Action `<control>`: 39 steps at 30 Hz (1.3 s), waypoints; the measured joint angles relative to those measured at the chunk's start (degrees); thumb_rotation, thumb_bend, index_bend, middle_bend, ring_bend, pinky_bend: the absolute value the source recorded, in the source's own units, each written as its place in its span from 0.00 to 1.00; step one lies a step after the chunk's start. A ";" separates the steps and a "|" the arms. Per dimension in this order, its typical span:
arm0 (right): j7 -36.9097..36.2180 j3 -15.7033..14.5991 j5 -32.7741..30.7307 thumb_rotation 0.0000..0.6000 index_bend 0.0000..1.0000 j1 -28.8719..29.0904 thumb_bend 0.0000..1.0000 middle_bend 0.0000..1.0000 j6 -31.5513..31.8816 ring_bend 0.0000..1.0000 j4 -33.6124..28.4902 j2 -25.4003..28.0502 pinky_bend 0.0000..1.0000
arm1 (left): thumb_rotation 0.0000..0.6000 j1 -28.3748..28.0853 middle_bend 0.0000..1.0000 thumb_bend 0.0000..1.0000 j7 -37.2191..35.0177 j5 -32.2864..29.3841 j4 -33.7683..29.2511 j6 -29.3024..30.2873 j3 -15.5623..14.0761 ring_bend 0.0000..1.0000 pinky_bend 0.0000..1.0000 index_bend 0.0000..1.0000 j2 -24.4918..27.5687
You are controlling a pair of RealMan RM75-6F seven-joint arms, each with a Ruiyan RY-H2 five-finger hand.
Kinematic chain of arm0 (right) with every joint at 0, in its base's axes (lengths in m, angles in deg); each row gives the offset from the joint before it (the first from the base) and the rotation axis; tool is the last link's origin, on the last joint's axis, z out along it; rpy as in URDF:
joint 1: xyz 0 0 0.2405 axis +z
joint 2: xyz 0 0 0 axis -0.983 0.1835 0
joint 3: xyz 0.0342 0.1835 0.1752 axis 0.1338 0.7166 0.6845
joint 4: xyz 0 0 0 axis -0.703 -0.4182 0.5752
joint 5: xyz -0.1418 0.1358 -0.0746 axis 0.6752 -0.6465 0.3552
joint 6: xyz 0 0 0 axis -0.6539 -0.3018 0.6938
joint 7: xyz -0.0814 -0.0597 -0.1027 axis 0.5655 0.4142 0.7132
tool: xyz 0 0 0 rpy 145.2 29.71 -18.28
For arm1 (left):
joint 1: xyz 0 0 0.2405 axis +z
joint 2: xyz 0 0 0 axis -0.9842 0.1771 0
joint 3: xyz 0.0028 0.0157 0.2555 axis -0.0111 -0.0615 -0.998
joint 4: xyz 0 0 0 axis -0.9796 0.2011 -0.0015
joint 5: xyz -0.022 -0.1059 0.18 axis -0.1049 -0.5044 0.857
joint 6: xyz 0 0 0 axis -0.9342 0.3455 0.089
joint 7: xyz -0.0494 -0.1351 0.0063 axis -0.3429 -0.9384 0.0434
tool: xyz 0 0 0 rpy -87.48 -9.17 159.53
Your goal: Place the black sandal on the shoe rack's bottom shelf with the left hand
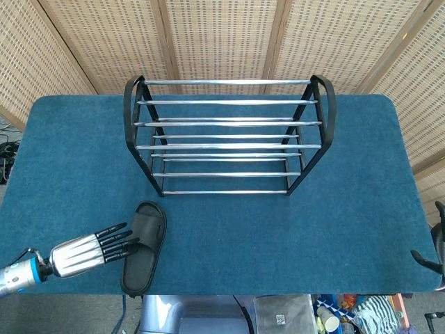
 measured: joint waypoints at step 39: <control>-2.10 1.48 -5.23 1.00 0.00 0.72 0.00 0.00 -4.16 0.00 2.91 -0.15 0.00 | 1.00 -19.84 0.00 0.17 -9.59 -0.01 10.50 -5.78 -14.79 0.00 0.00 0.00 -16.27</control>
